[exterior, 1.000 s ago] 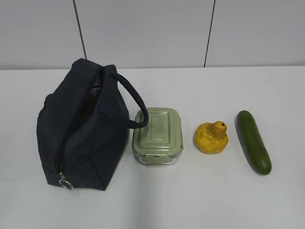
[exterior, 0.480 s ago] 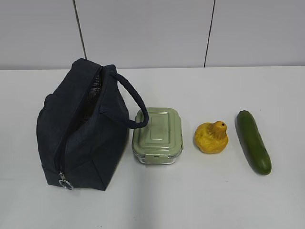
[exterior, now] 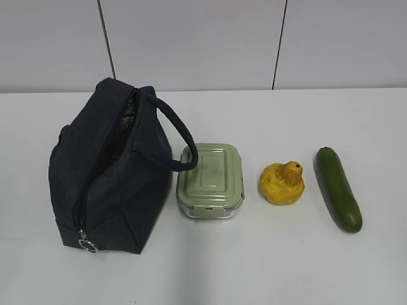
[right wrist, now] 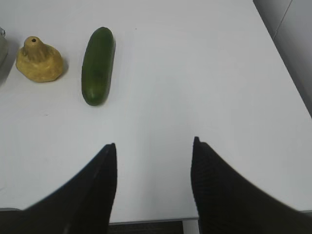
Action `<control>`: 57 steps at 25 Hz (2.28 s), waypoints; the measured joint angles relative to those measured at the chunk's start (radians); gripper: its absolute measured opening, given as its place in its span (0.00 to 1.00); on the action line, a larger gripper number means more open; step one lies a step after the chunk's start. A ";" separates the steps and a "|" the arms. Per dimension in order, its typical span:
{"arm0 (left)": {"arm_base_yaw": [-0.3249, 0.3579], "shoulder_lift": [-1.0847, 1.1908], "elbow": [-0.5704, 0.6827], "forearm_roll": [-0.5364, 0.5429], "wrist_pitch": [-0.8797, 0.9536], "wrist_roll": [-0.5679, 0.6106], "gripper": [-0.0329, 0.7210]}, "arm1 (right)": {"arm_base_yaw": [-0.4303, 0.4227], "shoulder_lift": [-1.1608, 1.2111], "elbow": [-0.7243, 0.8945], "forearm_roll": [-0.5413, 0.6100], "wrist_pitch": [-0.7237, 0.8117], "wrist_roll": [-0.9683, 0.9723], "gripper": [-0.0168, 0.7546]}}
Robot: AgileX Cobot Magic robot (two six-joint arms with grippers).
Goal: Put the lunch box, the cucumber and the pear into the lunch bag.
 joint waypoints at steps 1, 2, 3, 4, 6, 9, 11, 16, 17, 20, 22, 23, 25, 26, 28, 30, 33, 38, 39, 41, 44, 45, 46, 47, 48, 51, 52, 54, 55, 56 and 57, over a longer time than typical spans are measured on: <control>0.000 0.000 0.000 0.000 0.000 0.000 0.36 | 0.000 0.000 0.000 -0.002 0.000 0.000 0.53; 0.000 0.000 0.000 0.000 0.000 0.000 0.36 | 0.000 0.000 0.000 -0.002 0.000 0.000 0.53; 0.000 0.000 0.000 0.000 0.000 0.000 0.36 | 0.000 0.000 0.000 -0.002 0.000 0.000 0.53; 0.000 0.000 0.000 -0.001 0.000 0.000 0.36 | 0.000 0.000 0.000 -0.002 0.000 0.000 0.53; 0.000 0.003 0.000 -0.006 0.000 0.000 0.36 | 0.000 0.000 0.000 -0.002 0.000 0.000 0.53; 0.000 0.053 -0.007 -0.035 -0.013 0.000 0.36 | 0.000 0.000 -0.002 0.040 -0.008 0.000 0.53; 0.000 0.117 -0.031 -0.081 -0.052 0.000 0.36 | 0.000 0.019 -0.004 0.082 -0.010 0.000 0.53; 0.000 0.385 -0.115 -0.225 -0.146 0.086 0.37 | 0.000 0.260 -0.023 0.157 -0.106 0.000 0.53; 0.000 0.449 -0.134 -0.249 -0.163 0.102 0.38 | 0.000 0.294 -0.030 0.175 -0.127 0.000 0.53; 0.000 0.629 -0.199 -0.339 -0.215 0.169 0.42 | 0.000 0.451 -0.063 0.227 -0.203 0.000 0.53; 0.000 0.737 -0.243 -0.364 -0.245 0.199 0.44 | 0.000 0.562 -0.098 0.245 -0.236 0.000 0.53; 0.000 0.792 -0.266 -0.375 -0.260 0.215 0.44 | 0.000 0.613 -0.111 0.250 -0.239 0.000 0.53; 0.000 0.893 -0.313 -0.409 -0.272 0.263 0.44 | 0.000 0.738 -0.152 0.270 -0.249 -0.019 0.53; -0.003 0.931 -0.333 -0.421 -0.272 0.292 0.44 | 0.000 0.801 -0.170 0.277 -0.252 -0.037 0.53; -0.020 1.011 -0.382 -0.434 -0.273 0.337 0.44 | 0.000 0.903 -0.203 0.286 -0.263 -0.076 0.53; -0.040 1.070 -0.420 -0.442 -0.271 0.374 0.44 | 0.000 0.987 -0.230 0.303 -0.278 -0.115 0.53; -0.052 1.141 -0.448 -0.479 -0.266 0.433 0.44 | -0.010 1.097 -0.260 0.369 -0.301 -0.198 0.53; -0.019 1.259 -0.458 -0.670 -0.204 0.585 0.44 | -0.134 1.227 -0.264 0.615 -0.309 -0.422 0.53; 0.008 1.278 -0.459 -0.713 -0.185 0.614 0.44 | -0.172 1.249 -0.264 0.675 -0.309 -0.466 0.53; 0.064 1.313 -0.459 -0.796 -0.169 0.667 0.44 | -0.207 1.283 -0.267 0.769 -0.324 -0.544 0.53; 0.100 1.324 -0.459 -0.814 -0.185 0.713 0.44 | -0.212 1.320 -0.267 0.790 -0.354 -0.589 0.53; 0.098 1.324 -0.459 -0.788 -0.186 0.720 0.44 | -0.212 1.333 -0.267 0.783 -0.365 -0.593 0.53; 0.086 1.325 -0.459 -0.758 -0.186 0.722 0.44 | -0.212 1.344 -0.267 0.773 -0.377 -0.596 0.53; 0.070 1.327 -0.459 -0.712 -0.186 0.721 0.44 | -0.213 1.355 -0.267 0.771 -0.384 -0.596 0.53; 0.059 1.329 -0.459 -0.681 -0.187 0.716 0.44 | -0.213 1.367 -0.267 0.769 -0.391 -0.598 0.53; 0.033 1.340 -0.459 -0.618 -0.188 0.702 0.44 | -0.213 1.398 -0.267 0.768 -0.406 -0.600 0.53; 0.030 1.342 -0.459 -0.608 -0.188 0.699 0.44 | -0.213 1.402 -0.267 0.765 -0.410 -0.600 0.53; 0.027 1.344 -0.459 -0.604 -0.188 0.697 0.44 | -0.213 1.406 -0.267 0.757 -0.418 -0.602 0.53; 0.027 1.345 -0.459 -0.601 -0.188 0.697 0.44 | -0.213 1.407 -0.267 0.755 -0.423 -0.602 0.53; 0.027 1.346 -0.459 -0.597 -0.189 0.697 0.44 | -0.213 1.407 -0.267 0.752 -0.427 -0.604 0.53; 0.027 1.346 -0.459 -0.596 -0.189 0.697 0.44 | -0.213 1.407 -0.267 0.751 -0.430 -0.606 0.53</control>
